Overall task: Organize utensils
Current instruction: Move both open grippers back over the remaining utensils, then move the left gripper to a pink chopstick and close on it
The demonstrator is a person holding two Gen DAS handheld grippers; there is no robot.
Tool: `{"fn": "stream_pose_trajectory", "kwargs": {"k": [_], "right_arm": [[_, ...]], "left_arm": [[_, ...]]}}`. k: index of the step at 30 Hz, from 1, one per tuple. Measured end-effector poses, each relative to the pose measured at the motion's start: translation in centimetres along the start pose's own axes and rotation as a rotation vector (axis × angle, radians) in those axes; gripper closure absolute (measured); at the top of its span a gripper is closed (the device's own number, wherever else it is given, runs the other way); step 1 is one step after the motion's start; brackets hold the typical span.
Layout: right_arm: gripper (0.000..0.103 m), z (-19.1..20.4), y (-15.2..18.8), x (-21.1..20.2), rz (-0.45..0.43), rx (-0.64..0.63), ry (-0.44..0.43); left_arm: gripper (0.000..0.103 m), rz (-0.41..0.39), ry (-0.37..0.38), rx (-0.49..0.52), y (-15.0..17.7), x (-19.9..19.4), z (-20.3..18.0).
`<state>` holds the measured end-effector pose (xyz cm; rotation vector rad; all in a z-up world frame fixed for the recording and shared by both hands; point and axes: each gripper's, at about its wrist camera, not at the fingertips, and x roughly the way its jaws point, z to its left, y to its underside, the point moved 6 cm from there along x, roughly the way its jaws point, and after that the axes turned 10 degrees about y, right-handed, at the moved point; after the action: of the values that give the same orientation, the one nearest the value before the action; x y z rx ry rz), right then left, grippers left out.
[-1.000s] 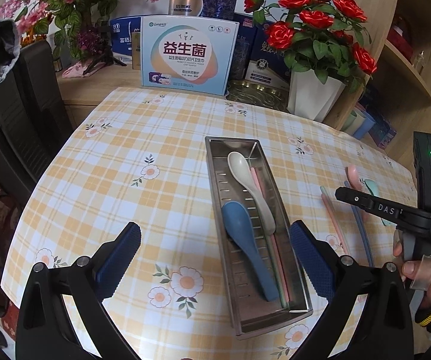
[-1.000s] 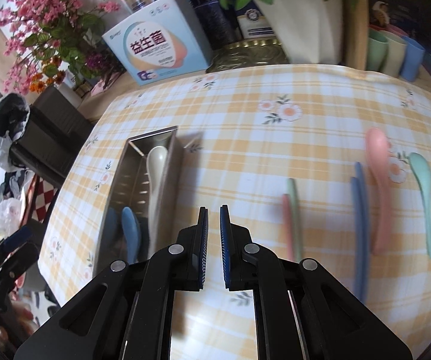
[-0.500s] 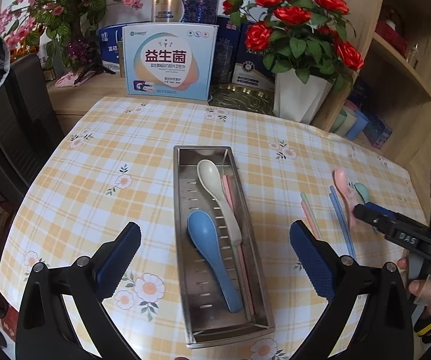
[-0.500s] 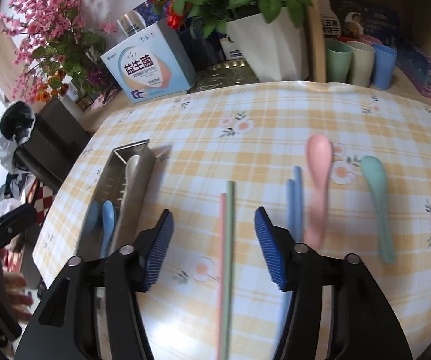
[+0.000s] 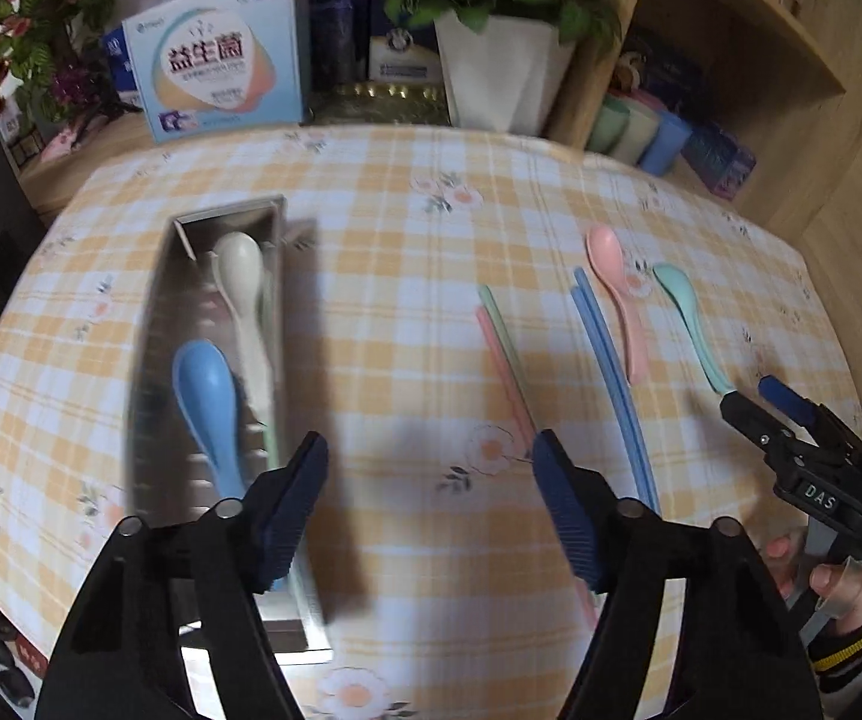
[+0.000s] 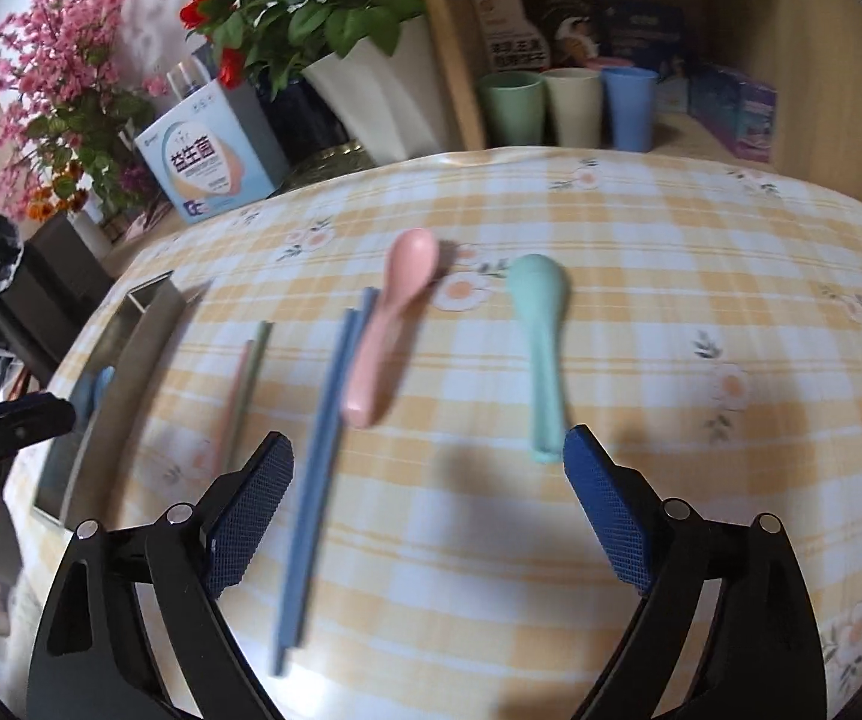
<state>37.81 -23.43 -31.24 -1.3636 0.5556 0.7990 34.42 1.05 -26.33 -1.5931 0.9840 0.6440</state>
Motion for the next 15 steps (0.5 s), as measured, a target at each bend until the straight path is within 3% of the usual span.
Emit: {"fn": "stream_pose_trajectory", "kwargs": {"k": [10,15], "right_arm": [[0.014,-2.4,0.5,-0.4,-0.114,0.055,0.006],[0.014,-2.3,0.9,-0.5,-0.115,0.06,-0.009]], "left_arm": [[0.069,0.096,0.026,-0.031,1.7,5.7,-2.3],[0.075,0.104,0.038,-0.035,1.8,6.7,-2.6]]}}
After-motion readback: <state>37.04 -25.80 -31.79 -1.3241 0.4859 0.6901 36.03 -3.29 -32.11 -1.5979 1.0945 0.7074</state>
